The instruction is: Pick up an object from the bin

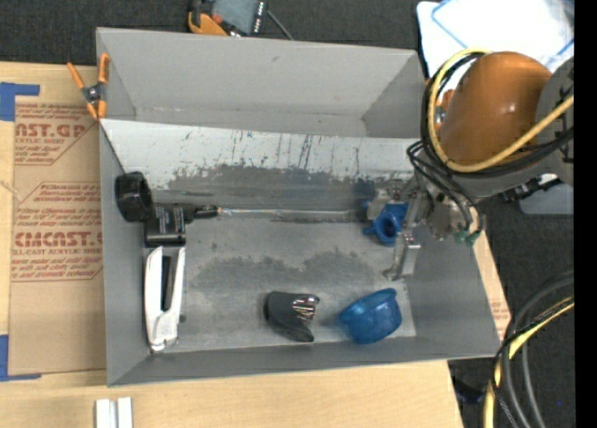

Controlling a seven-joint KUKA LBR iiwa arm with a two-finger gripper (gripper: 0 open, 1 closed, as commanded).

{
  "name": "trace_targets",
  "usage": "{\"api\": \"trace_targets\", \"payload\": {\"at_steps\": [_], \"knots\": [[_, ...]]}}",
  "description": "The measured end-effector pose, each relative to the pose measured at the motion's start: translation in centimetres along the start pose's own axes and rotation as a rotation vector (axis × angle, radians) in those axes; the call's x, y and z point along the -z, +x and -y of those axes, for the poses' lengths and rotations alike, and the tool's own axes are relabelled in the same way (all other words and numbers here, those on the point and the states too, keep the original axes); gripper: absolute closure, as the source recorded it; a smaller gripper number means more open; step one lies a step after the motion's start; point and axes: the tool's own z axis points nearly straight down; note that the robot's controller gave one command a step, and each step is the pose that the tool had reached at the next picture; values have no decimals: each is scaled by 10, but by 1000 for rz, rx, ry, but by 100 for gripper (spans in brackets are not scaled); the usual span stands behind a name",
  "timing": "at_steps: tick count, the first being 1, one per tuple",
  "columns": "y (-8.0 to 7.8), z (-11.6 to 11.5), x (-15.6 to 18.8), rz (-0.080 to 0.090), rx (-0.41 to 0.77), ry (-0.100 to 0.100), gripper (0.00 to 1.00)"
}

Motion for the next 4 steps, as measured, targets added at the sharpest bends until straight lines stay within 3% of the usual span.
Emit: {"api": "trace_targets", "payload": {"at_steps": [1,2,3,4], "knots": [[0,0,0,0,0,0,0],[-5,18,-76,4,272,1,0],[7,2,-113,4,360,0,0],[11,60,-139,4,683,3,0]]}}
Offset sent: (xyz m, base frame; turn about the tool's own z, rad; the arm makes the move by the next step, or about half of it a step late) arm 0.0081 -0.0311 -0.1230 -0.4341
